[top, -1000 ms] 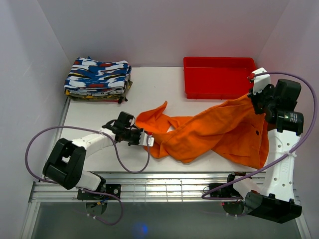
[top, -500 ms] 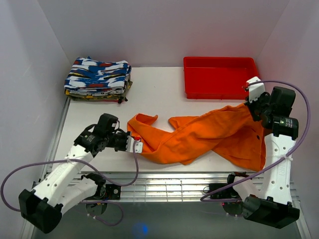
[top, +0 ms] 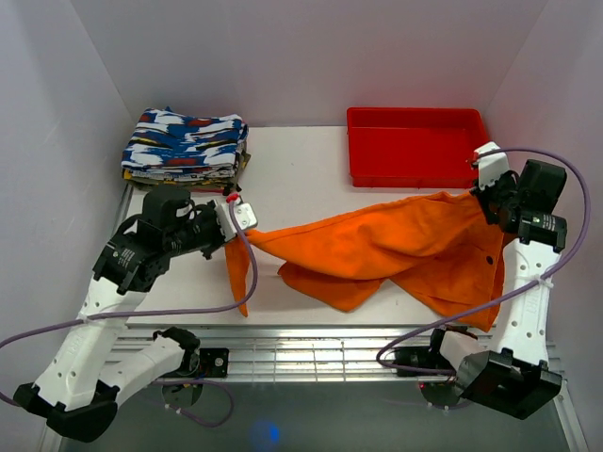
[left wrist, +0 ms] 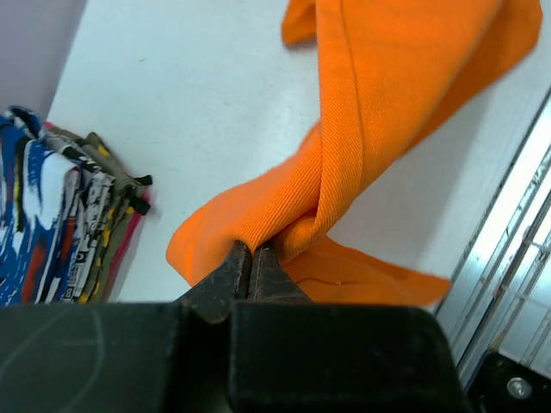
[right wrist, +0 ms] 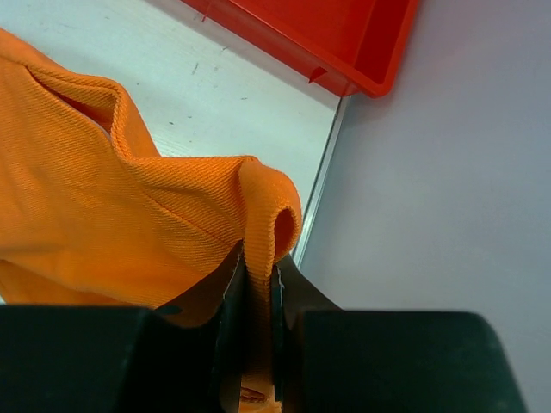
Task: Fold and stack the trousers
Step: Flatten the trousers out
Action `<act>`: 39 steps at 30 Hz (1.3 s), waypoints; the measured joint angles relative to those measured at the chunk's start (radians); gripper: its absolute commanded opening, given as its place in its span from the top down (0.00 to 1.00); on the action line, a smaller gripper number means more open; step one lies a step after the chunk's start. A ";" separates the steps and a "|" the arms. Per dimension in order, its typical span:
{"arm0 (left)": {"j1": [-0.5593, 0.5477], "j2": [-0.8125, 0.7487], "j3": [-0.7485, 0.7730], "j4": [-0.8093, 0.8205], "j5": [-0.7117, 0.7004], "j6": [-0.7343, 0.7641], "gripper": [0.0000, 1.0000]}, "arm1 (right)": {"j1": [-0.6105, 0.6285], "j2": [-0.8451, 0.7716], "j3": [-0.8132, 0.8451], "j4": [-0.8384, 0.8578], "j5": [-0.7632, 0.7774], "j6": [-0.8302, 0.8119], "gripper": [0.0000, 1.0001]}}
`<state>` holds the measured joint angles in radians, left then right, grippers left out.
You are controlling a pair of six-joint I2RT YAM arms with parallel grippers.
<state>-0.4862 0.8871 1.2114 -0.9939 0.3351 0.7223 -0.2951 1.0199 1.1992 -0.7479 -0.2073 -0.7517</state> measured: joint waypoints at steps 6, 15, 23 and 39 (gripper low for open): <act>0.000 0.124 0.092 0.105 -0.072 -0.132 1.00 | -0.037 0.112 0.031 0.059 -0.018 0.011 0.92; 0.092 0.826 0.326 0.285 -0.079 -0.281 1.00 | -0.039 0.360 0.042 0.168 -0.012 0.059 0.92; 0.237 1.137 0.554 0.244 0.004 -0.331 0.26 | -0.039 0.622 0.250 0.098 -0.010 0.171 0.27; -0.138 0.620 0.030 -0.006 0.281 -0.136 0.29 | -0.204 0.486 0.152 -0.420 0.091 -0.113 0.09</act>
<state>-0.6247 1.5074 1.2411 -1.0004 0.6159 0.5865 -0.4992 1.5055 1.3510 -1.1675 -0.1165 -0.8646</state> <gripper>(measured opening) 0.718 0.902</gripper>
